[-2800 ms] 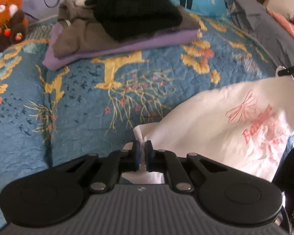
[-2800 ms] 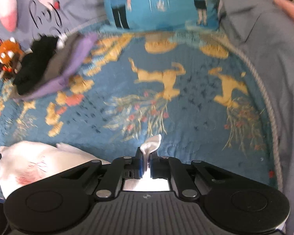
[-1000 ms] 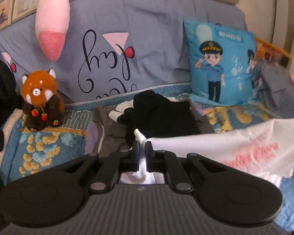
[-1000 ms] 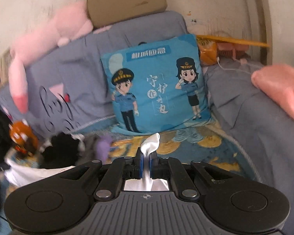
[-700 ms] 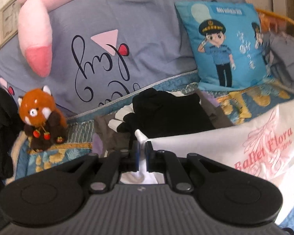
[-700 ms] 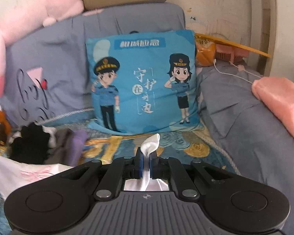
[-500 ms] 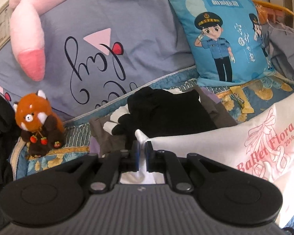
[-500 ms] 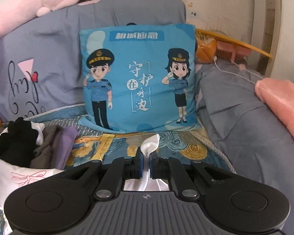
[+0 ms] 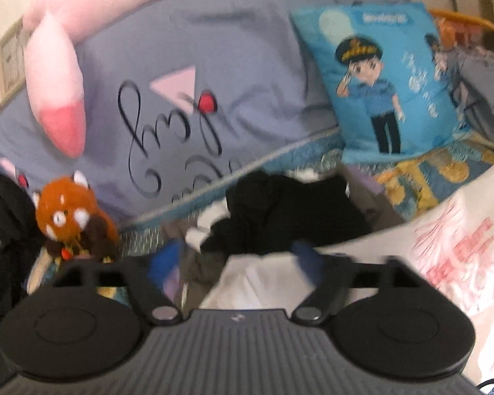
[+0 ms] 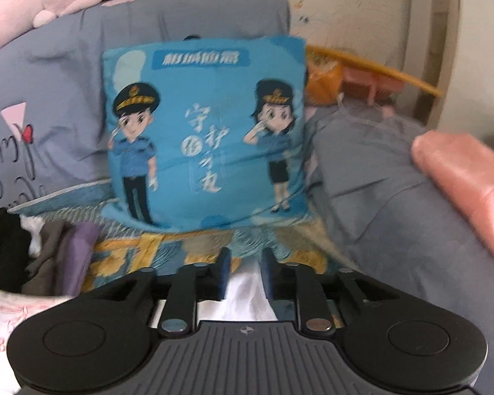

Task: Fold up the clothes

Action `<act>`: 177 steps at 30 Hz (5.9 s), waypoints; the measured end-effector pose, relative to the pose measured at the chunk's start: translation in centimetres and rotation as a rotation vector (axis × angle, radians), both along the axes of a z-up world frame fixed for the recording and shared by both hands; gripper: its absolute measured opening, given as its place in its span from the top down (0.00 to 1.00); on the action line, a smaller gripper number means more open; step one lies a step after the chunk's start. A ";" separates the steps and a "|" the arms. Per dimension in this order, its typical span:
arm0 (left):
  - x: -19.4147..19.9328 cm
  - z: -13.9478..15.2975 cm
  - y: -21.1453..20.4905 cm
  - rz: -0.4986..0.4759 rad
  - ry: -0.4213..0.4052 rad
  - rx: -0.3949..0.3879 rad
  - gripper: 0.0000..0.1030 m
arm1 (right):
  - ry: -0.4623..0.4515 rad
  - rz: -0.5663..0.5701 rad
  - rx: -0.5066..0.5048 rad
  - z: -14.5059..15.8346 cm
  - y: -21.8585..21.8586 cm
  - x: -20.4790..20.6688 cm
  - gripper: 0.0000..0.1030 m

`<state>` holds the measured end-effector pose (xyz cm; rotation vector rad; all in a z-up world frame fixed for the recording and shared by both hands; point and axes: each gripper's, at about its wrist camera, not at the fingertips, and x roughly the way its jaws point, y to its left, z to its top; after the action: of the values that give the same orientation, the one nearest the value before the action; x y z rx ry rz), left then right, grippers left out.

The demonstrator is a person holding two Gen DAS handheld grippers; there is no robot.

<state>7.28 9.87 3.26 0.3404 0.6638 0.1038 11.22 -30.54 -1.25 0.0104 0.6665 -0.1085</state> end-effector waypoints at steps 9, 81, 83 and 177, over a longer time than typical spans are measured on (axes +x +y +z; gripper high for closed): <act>-4.1 3.3 -1.4 -0.045 -0.029 -0.048 0.03 | -0.008 0.058 0.058 1.7 -1.3 -4.1 0.58; -31.3 -1.3 2.5 0.167 0.231 -0.855 0.96 | 0.244 0.188 0.477 -3.7 -2.8 -30.6 0.98; -32.6 -2.6 2.4 0.188 0.284 -0.832 0.96 | 0.292 0.173 0.482 -5.0 -2.6 -31.5 0.98; -22.9 -11.3 12.7 0.432 0.297 -0.294 0.00 | 0.271 1.002 0.134 -6.3 42.0 -5.9 0.57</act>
<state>-15.60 22.59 -8.08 -0.0793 1.0272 0.3684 5.35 11.43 -7.50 -0.2119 0.8821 0.9129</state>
